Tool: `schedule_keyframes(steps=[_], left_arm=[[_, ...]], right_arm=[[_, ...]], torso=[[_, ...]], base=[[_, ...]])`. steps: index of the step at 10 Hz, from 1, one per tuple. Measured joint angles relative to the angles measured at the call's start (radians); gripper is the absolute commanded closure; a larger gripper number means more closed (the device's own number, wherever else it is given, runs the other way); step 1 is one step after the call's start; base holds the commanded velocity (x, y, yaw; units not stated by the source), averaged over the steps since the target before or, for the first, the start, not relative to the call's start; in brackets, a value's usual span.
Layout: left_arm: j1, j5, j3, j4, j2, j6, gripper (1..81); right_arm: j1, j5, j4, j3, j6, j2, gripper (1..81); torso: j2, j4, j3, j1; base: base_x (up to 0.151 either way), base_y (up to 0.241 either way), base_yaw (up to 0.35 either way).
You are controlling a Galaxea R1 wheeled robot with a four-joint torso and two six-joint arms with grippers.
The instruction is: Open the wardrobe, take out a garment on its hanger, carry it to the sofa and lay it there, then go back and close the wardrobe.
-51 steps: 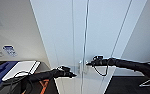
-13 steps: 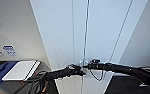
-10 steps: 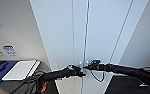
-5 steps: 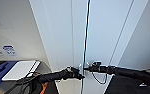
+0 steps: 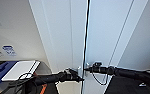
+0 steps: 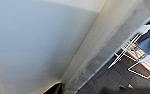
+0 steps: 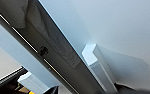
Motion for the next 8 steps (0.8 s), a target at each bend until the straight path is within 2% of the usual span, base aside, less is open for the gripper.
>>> schedule_keyframes(steps=[4, 8], left_arm=[[0.007, -0.020, 0.103, 0.000, -0.070, -0.001, 1.0], [0.019, -0.041, 0.174, 0.000, -0.118, 0.000, 1.0]], right_arm=[[-0.021, 0.037, 0.000, 0.039, -0.008, -0.021, 1.0], [-0.041, 0.037, -0.001, 0.126, -0.009, -0.079, 1.0]], torso=[[0.000, 0.000, 0.000, 0.000], [0.000, 0.000, 0.000, 0.000]], base=[[0.000, 0.000, 0.000], [0.000, 0.000, 0.000]])
